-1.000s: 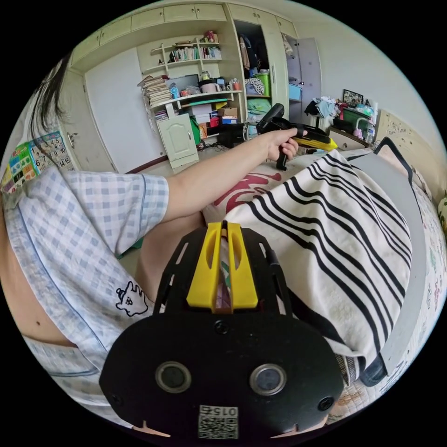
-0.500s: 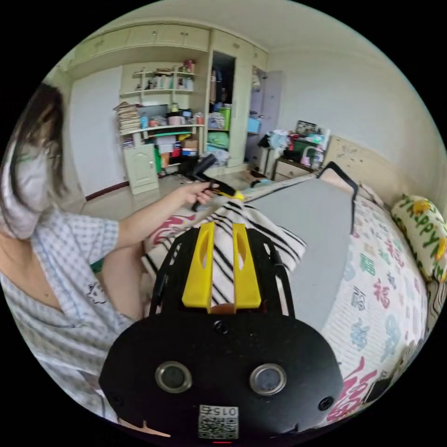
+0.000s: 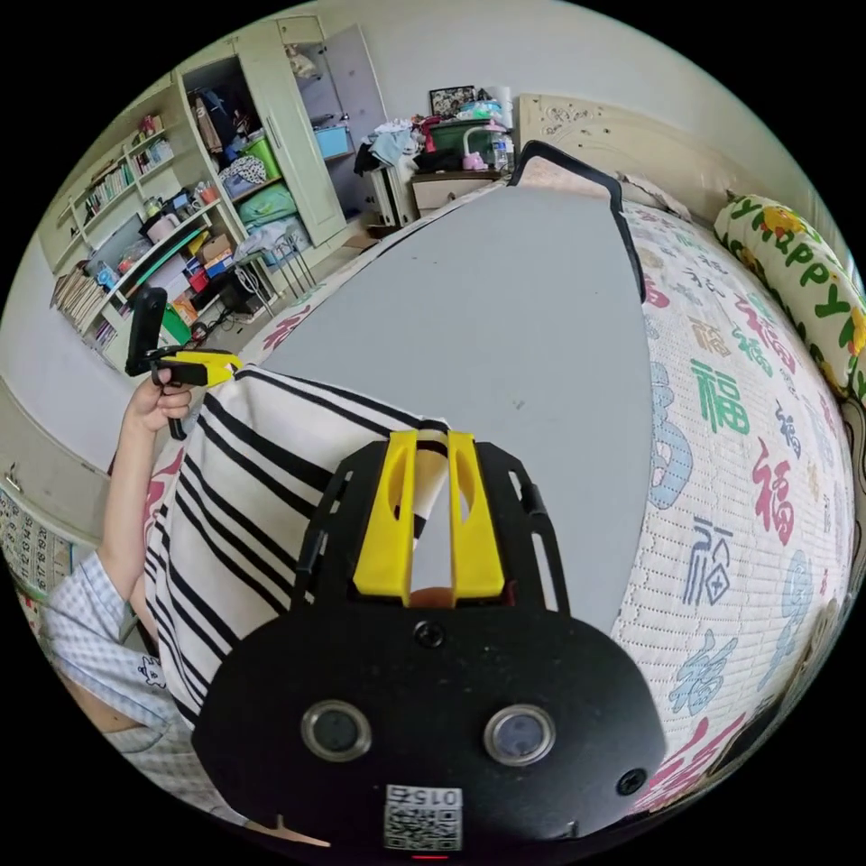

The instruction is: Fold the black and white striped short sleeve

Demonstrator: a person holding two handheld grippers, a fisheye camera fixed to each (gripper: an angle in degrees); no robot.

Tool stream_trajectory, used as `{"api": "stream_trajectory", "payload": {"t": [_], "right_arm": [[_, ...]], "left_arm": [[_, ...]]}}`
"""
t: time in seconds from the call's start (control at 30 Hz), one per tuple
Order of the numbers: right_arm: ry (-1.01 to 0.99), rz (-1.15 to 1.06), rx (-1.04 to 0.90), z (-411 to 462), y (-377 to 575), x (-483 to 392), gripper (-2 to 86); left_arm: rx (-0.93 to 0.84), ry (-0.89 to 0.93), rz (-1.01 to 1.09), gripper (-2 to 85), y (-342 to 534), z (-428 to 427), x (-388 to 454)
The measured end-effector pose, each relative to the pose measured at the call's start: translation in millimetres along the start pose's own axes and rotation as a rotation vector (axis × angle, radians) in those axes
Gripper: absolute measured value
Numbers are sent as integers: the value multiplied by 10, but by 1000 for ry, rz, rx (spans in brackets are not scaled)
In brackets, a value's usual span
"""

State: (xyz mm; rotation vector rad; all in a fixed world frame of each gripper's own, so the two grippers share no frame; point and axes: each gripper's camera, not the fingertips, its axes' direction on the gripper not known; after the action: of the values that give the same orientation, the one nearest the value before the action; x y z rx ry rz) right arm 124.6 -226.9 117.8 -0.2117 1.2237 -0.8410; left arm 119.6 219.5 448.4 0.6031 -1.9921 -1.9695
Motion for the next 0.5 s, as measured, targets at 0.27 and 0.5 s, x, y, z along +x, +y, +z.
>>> {"api": "stream_trajectory", "payload": {"t": [0.27,0.5], "right_arm": [[201,-76,-10,119,-68,-230,0],[272,-113,-36,146,-92,-341,5]], "left_arm": [[-7,-85,-10,18,-49,25,140],[-53,-165,-1,13,-94,114,291]]}}
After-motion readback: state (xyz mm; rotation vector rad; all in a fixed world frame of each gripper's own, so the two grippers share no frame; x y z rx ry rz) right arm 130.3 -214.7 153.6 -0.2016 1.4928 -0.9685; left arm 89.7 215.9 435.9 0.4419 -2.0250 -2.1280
